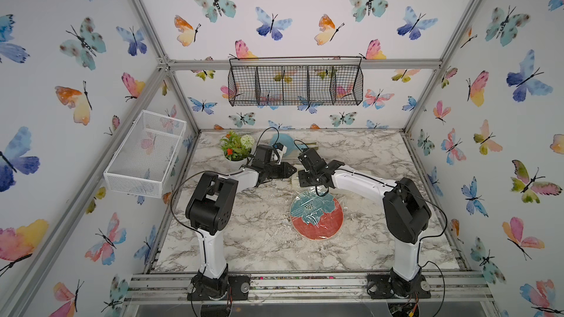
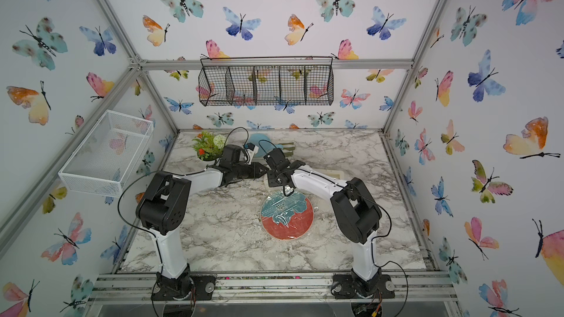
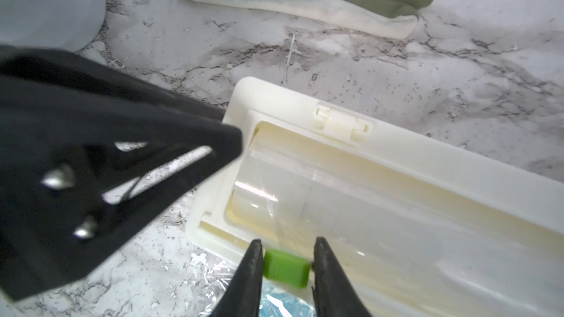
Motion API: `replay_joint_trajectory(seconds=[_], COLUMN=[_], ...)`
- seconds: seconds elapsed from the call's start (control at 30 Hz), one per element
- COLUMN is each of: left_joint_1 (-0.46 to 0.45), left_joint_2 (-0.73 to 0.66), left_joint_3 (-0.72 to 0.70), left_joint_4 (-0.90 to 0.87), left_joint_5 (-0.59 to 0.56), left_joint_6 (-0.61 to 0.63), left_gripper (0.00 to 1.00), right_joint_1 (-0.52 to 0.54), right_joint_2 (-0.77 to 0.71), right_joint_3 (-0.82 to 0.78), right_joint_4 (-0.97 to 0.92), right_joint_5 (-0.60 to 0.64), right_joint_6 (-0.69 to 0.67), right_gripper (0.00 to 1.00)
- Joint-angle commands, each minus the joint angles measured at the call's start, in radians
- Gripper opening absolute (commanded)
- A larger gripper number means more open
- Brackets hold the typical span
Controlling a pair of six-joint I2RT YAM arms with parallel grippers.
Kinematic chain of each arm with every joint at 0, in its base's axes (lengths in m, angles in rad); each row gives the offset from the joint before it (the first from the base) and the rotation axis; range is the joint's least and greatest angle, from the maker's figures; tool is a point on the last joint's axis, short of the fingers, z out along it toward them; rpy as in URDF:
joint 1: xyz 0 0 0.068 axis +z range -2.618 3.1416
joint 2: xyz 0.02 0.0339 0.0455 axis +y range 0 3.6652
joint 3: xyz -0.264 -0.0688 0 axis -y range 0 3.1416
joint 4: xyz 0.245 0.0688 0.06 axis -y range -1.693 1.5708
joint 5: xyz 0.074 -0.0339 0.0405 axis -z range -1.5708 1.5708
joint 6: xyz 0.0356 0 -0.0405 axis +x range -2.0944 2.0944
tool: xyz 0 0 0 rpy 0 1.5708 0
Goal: Wrap the plate with plastic wrap
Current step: Tear off the plastic wrap from the plastic wrap cutting box.
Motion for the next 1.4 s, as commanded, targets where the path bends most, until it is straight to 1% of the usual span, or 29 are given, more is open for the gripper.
replay_joint_trajectory(seconds=[0.0, 0.13, 0.17, 0.23, 0.3, 0.37, 0.47, 0.53, 0.6, 0.7, 0.8, 0.87, 0.93, 1.0, 1.07, 1.1, 1.23, 1.37], left_joint_1=[-0.015, -0.014, -0.014, -0.015, -0.014, -0.013, -0.016, -0.034, -0.058, -0.086, -0.089, -0.095, -0.105, -0.113, -0.123, -0.130, -0.160, -0.174], left_joint_2=[0.044, 0.044, 0.044, 0.014, -0.010, -0.015, 0.007, 0.021, 0.029, 0.042, 0.045, 0.084, 0.098, 0.106, 0.116, 0.123, 0.156, 0.171], left_joint_3=[-0.038, -0.047, -0.053, -0.071, -0.075, -0.059, -0.003, 0.035, 0.065, 0.112, 0.148, 0.185, 0.219, 0.246, 0.265, 0.280, 0.328, 0.347], left_joint_4=[-0.106, -0.122, -0.114, -0.085, -0.070, -0.078, -0.153, -0.218, -0.265, -0.323, -0.357, -0.407, -0.458, -0.493, -0.520, -0.538, -0.607, -0.624], left_joint_5=[-0.057, -0.056, -0.052, -0.039, -0.026, -0.018, -0.039, -0.080, -0.151, -0.189, -0.204, -0.224, -0.264, -0.308, -0.356, -0.380, -0.481, -0.494], left_joint_6=[0.034, 0.039, 0.038, 0.033, 0.036, 0.051, 0.090, 0.120, 0.135, 0.135, 0.118, 0.126, 0.137, 0.143, 0.149, 0.158, 0.167, 0.173], left_gripper=[0.14, 0.15, 0.18, 0.35, 0.45, 0.48, 0.46, 0.45, 0.45, 0.46, 0.46, 0.45, 0.42, 0.36, 0.26, 0.24, 0.21, 0.21], right_joint_1=[-0.017, -0.017, -0.017, -0.015, -0.015, -0.015, -0.015, -0.015, -0.015, -0.015, -0.015, -0.015, -0.015, -0.015, -0.015, -0.015, -0.015, -0.015], right_joint_2=[0.008, -0.003, -0.003, 0.000, -0.004, -0.006, -0.006, -0.005, -0.007, -0.004, -0.004, -0.006, -0.009, -0.010, -0.010, -0.008, -0.007, -0.008], right_joint_3=[-0.040, -0.064, -0.065, -0.063, -0.063, -0.063, -0.055, -0.051, -0.051, -0.054, -0.060, -0.060, -0.061, -0.060, -0.060, -0.059, -0.058, -0.054], right_joint_4=[-0.135, -0.116, -0.113, -0.110, -0.105, -0.102, -0.110, -0.113, -0.109, -0.103, -0.096, -0.095, -0.092, -0.090, -0.090, -0.090, -0.092, -0.091], right_joint_5=[0.054, 0.044, 0.042, 0.038, 0.035, 0.036, 0.045, 0.050, 0.053, 0.059, 0.061, 0.064, 0.069, 0.073, 0.073, 0.073, 0.073, 0.073], right_joint_6=[0.022, 0.029, 0.028, 0.027, 0.025, 0.023, 0.021, 0.022, 0.024, 0.025, 0.027, 0.030, 0.033, 0.034, 0.034, 0.035, 0.035, 0.036], right_gripper=[0.30, 0.30, 0.30, 0.30, 0.30, 0.30, 0.30, 0.30, 0.30, 0.30, 0.30, 0.30, 0.30, 0.30, 0.30, 0.30, 0.30, 0.30])
